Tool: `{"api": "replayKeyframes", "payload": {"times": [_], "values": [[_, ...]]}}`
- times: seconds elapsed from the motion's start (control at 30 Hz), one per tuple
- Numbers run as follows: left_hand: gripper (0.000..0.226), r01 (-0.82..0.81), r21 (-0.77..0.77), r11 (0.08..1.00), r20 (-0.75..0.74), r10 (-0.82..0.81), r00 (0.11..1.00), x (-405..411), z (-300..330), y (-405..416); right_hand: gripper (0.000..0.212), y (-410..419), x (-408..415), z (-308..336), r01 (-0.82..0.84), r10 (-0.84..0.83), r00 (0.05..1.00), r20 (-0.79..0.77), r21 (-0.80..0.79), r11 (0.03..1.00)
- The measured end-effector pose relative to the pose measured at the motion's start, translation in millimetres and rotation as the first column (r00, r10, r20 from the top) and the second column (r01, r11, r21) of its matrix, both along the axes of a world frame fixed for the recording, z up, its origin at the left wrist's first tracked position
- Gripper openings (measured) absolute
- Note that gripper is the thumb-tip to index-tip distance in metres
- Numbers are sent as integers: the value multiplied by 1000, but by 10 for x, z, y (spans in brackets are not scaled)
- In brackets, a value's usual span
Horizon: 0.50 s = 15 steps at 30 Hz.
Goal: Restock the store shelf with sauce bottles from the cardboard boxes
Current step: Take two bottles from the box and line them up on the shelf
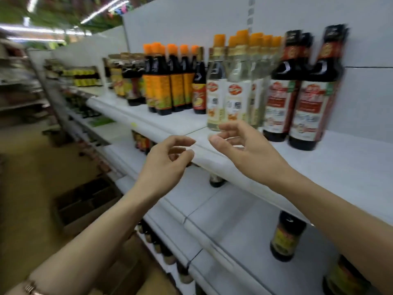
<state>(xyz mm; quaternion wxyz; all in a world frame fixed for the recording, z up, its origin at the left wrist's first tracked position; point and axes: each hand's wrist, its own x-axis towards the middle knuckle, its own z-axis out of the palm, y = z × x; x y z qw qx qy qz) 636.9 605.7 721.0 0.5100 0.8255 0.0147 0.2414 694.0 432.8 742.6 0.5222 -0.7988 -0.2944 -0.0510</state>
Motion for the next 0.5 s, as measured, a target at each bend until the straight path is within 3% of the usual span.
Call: {"api": "replayKeyframes", "payload": {"times": [0.23,0.37,0.5], "values": [[13,-166,81,983,-87,173,981,-478,-158,1149,61,1185,-164,-170,-277,273,961,-53,-123,953],[12,-240,148,959,-144,261,955,-752,-242,1990,52,2094,-207,-224,-381,378,924,-53,-201,902],[11,-296,233,926,-177,340,924,-998,-279,2870,26,3027,-283,-282,-457,453,889,-69,-215,863]]}}
